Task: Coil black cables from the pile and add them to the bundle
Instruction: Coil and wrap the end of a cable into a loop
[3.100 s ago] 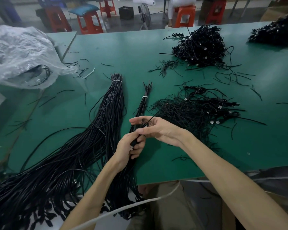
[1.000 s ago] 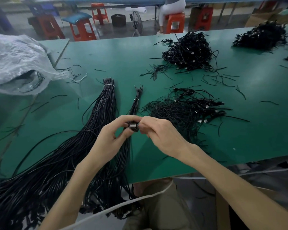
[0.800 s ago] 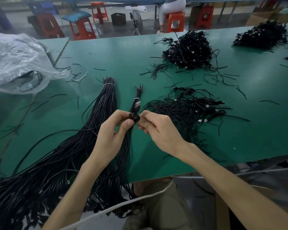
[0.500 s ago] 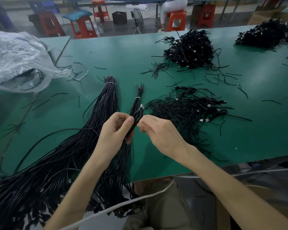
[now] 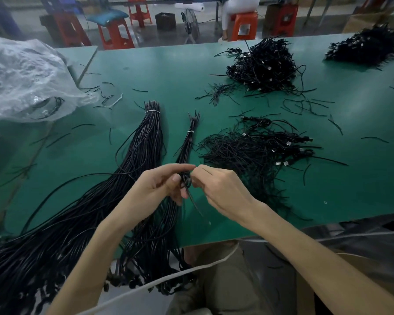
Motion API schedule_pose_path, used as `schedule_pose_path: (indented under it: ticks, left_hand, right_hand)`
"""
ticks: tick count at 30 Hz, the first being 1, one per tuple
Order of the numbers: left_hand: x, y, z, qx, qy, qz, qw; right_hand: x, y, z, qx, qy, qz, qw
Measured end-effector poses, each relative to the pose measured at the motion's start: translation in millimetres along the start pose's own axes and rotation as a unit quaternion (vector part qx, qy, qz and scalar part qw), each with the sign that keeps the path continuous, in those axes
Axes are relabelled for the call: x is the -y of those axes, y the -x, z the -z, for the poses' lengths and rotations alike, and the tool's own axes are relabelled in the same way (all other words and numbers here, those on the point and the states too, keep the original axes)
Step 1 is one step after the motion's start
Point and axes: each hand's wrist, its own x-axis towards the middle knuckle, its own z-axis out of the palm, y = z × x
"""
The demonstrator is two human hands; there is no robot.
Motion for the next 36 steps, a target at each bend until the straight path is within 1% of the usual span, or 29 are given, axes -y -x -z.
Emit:
schedule_pose_path:
  ticks: [3,5,7,9,11,15,17,18,19,21,22,24,27,29,32,36]
  left_hand:
    - [10,-2,-2,-0.01,-0.071,-0.011,0.997]
    - [15,-3,-6,-0.047,-0.08,-0.024,0.995]
    - [18,-5,-10,-0.101,-0.107,-0.033,0.989]
    - [19,-6,-14,-0.154,-0.152,-0.028,0.976]
    - [16,-8,-18,-0.189,-0.18,-0.02,0.965]
    - [12,-11,-24,-0.213,-0.204,0.01,0.956]
    - [12,-12,-23,-0.196,-0.185,0.048,0.962]
    - [11,-13,-22,-0.176,-0.151,0.077,0.97]
    - [10,-13,-21,-0.153,-0.098,0.11,0.977]
    - [8,-13,-19,-0.118,0.005,0.169,0.978]
    - [8,-13,-18,-0.108,0.028,0.188,0.976]
    - [7,-12,-16,-0.093,0.034,0.211,0.972]
    - [4,-5,-7,-0.084,0.077,0.197,0.974]
    - [-1,0,0,-0.053,0.103,0.159,0.98]
    - [-4,5,3,-0.01,0.075,0.094,0.993]
    - [-3,7,2,0.006,0.104,0.06,0.993]
  right_hand:
    - [1,1,1,0.006,-0.013,-0.014,1.0]
    - [2,0,1,0.001,-0.025,-0.028,0.999]
    - [4,-1,0,-0.006,-0.04,-0.039,0.998]
    - [5,-2,-1,-0.01,-0.051,-0.038,0.998]
    - [5,-3,-1,-0.018,-0.052,-0.042,0.998]
    - [4,-1,-5,-0.038,-0.025,-0.036,0.998]
    - [2,1,-7,-0.045,-0.015,-0.033,0.998]
    - [1,1,-7,-0.048,-0.007,-0.027,0.998]
    - [0,1,-8,-0.046,0.006,-0.017,0.999]
    - [-1,2,-9,-0.036,0.037,0.01,0.999]
    - [-2,2,-10,-0.033,0.051,0.022,0.998]
    - [-3,3,-12,-0.034,0.065,0.033,0.997]
    - [-5,5,-12,-0.042,0.061,0.031,0.997]
    - [-7,6,-12,-0.045,0.057,0.027,0.997]
    - [-7,7,-11,-0.048,0.045,0.014,0.998]
    - [-4,7,-10,-0.058,0.011,-0.026,0.998]
